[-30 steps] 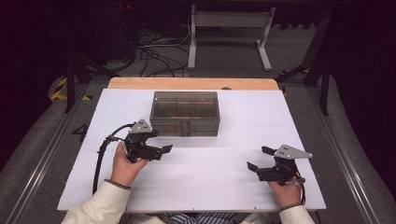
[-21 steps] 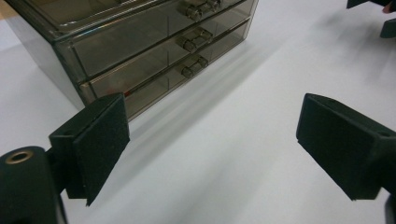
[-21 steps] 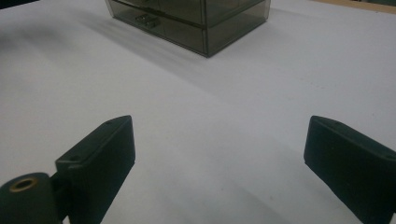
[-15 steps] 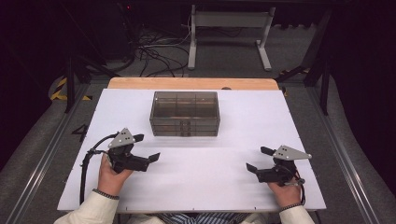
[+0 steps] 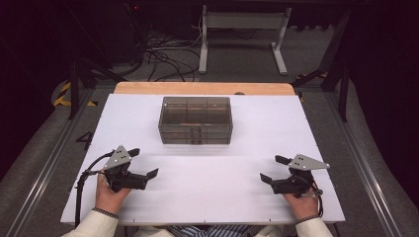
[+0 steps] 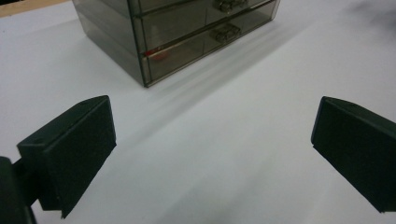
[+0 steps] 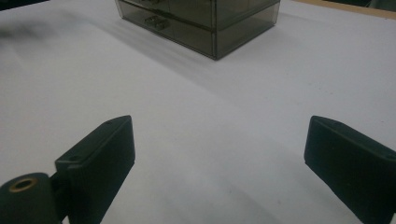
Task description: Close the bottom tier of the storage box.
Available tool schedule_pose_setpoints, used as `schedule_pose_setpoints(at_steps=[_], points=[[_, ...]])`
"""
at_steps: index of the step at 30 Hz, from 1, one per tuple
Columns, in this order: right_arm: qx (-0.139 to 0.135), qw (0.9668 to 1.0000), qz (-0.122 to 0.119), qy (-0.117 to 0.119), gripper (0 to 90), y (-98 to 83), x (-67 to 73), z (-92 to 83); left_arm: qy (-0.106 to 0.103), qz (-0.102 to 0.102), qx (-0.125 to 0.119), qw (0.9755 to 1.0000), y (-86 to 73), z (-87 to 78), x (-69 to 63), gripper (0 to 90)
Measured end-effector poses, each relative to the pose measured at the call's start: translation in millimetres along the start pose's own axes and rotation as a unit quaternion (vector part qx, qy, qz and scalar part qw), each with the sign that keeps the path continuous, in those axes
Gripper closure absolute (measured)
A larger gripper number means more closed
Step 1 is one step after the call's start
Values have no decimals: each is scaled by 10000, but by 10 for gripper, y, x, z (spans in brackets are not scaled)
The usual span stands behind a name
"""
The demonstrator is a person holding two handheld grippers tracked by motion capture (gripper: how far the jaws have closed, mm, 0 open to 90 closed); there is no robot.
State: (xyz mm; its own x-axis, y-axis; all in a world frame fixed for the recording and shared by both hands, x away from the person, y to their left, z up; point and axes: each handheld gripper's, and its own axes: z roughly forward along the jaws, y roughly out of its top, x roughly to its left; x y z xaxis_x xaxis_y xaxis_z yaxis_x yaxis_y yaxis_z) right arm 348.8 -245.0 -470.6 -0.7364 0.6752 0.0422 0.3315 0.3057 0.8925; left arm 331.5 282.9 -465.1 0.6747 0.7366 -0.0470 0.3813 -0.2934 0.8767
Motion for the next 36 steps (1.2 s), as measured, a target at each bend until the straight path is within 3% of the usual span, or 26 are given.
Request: schedule_pose_setpoints(at_steps=[9,12,30,36], points=[[-4,10000,-22,3,91,0,4,0,129,-249,-103,9996,-163,-93,101,4],[-5,10000,-21,12,91,0,6,0,309,-309,-55,9990,-179,-98,140,4],[-18,10000,-37,38,89,1,0,-4,99,-534,69,9985,-194,-76,197,3],[-64,9999,10,87,82,4,-1,-13,139,-629,102,9979,-196,-86,191,3]])
